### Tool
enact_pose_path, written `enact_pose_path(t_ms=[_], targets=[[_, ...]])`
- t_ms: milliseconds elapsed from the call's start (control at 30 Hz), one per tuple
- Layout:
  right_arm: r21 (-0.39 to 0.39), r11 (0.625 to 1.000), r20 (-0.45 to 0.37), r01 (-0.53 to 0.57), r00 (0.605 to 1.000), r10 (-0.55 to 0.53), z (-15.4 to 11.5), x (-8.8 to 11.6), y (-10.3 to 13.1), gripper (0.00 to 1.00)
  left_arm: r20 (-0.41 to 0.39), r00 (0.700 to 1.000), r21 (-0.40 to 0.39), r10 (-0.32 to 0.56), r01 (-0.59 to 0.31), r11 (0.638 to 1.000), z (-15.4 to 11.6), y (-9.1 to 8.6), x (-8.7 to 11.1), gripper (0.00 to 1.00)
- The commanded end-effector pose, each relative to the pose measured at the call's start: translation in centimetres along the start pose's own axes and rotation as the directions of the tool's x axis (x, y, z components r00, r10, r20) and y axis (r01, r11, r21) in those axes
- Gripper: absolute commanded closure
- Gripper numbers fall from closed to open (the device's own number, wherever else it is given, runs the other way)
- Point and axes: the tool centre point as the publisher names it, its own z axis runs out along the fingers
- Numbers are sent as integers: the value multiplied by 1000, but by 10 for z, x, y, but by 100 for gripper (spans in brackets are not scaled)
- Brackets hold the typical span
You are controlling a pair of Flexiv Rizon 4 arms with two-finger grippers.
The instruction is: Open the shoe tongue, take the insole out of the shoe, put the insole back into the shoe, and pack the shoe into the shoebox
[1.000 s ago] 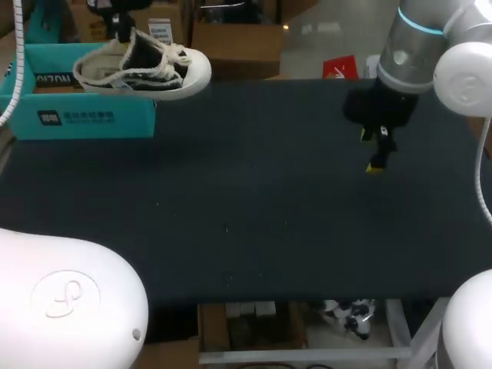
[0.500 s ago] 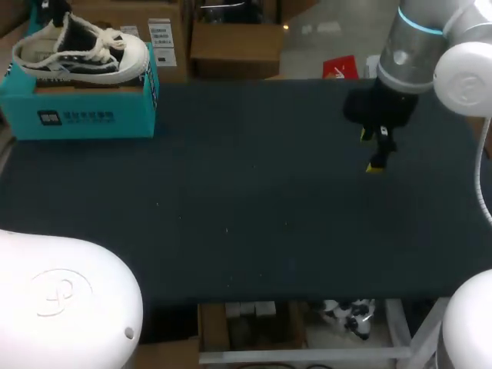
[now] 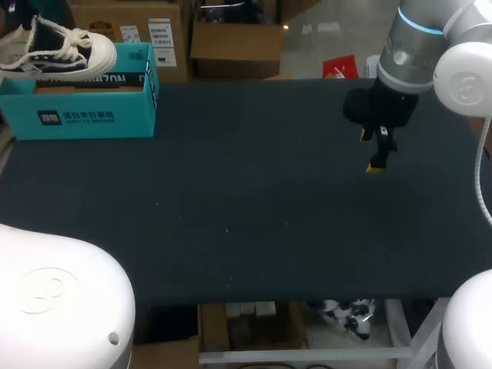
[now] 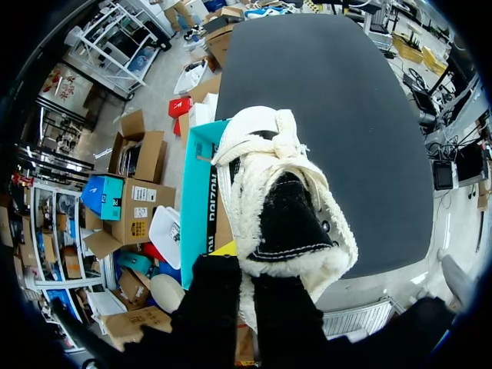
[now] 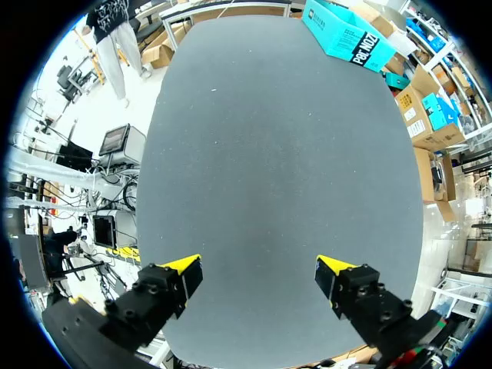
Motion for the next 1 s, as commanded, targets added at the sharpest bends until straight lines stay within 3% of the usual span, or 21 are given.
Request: enact_pose_path(t_ms=[33,433,667,800,1000], targets=[[0,1000,2,0,1000,0,1,0,0,0,-47,999,72,4,-1,997,24,10,-22,100],[0,1000,2,0,1000,0,1,0,0,0,-91,996,96,-24,33,995,97,29,-50,100],[0,1000,2,0,1000,0,1,0,0,0,-146,989,116,-3,20,993,139,23,-51,100],[0,1000,2,0,1000,0,1,0,0,0,-194,981,80,2,14,997,169,20,-44,100],[0,1000,2,0,1000,0,1,0,0,0,-244,970,50,7,6,999,191,16,-40,100]])
